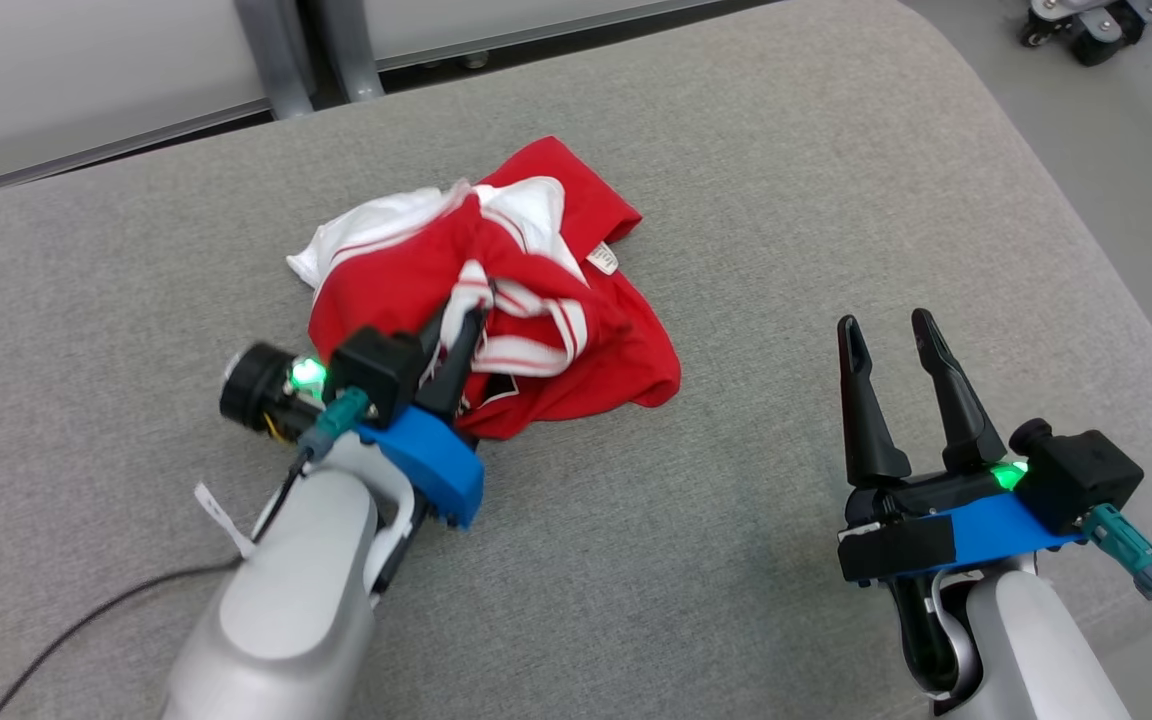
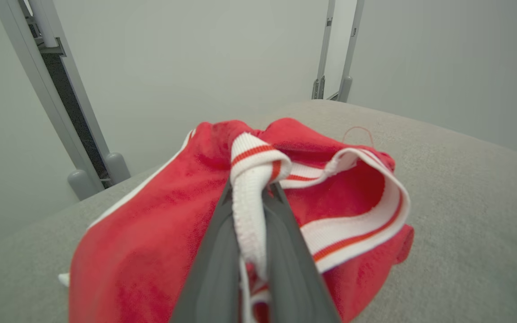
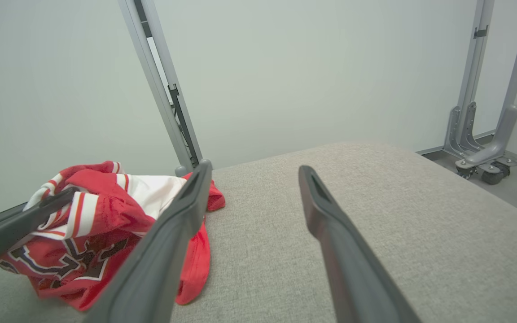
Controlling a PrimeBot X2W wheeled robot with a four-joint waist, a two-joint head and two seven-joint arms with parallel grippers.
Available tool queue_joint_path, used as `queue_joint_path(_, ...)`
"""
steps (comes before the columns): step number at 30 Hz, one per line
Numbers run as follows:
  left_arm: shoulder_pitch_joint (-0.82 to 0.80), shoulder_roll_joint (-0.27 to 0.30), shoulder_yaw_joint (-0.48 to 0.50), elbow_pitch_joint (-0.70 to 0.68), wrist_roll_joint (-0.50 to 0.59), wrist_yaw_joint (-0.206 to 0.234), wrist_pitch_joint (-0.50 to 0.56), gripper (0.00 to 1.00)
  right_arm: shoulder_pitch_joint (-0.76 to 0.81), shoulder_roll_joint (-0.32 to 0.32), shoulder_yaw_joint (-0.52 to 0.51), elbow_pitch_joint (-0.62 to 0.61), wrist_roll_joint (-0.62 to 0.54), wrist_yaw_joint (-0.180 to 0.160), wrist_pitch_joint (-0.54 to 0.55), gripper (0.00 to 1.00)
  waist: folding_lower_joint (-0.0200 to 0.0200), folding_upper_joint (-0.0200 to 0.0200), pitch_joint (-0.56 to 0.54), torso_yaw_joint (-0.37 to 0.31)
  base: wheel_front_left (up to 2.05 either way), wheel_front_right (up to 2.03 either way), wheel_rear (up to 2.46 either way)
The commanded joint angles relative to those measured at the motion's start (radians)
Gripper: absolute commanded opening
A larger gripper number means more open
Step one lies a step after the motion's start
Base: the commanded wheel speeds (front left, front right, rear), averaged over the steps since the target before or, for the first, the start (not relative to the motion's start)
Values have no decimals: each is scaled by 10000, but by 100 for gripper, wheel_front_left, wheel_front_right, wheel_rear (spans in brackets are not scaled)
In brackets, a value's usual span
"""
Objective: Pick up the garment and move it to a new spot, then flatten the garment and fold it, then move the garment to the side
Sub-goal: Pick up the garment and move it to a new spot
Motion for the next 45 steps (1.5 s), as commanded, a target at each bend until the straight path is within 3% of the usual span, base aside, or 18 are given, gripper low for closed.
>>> queue_joint_path(1, 238, 28, -23, 31, -29, -25, -57, 0, 86, 14, -6, 26, -81, -3, -9, 100, 1, 0, -26, 102, 0, 0, 0)
queue_joint_path(4, 628, 2, -216, 115, -120, -28, -74, 0, 123, 15, -30, 65, -143, -3, -10, 100, 1, 0, -82, 270, 0, 0, 0)
queue_joint_path(5, 680, -2, -214, 19, -130, 26, -73, 54, 132, 13, -30, 77, -165, -3, -9, 100, 1, 0, -113, 328, 0, 0, 0)
queue_joint_path(6, 723, -12, -210, -147, -162, 100, -75, 100, 138, 13, -38, 86, -187, -3, -9, 100, 1, 0, -147, 387, 0, 0, 0)
queue_joint_path(14, 1582, 174, 430, -1959, -284, 557, -80, 100, 373, 9, -75, 189, -362, -3, -10, 100, 1, 0, -737, 960, 0, 0, 0)
queue_joint_path(25, 3462, 727, 2334, -4065, -360, 1222, -75, 100, 891, 8, -199, 296, -583, -3, -10, 100, 1, 0, -1626, 1833, 0, 0, 0)
queue_joint_path(34, 5168, 744, 3541, -4631, -272, 1333, -77, 100, 1403, 8, -399, 381, -756, -3, -10, 100, 1, 0, -2353, 2371, 0, 0, 0)
queue_joint_path(45, 6259, 439, 4026, -4363, -42, 1088, -77, 100, 1902, 8, -446, 522, -828, -3, -10, 100, 1, 0, -2768, 2735, 0, 0, 0)
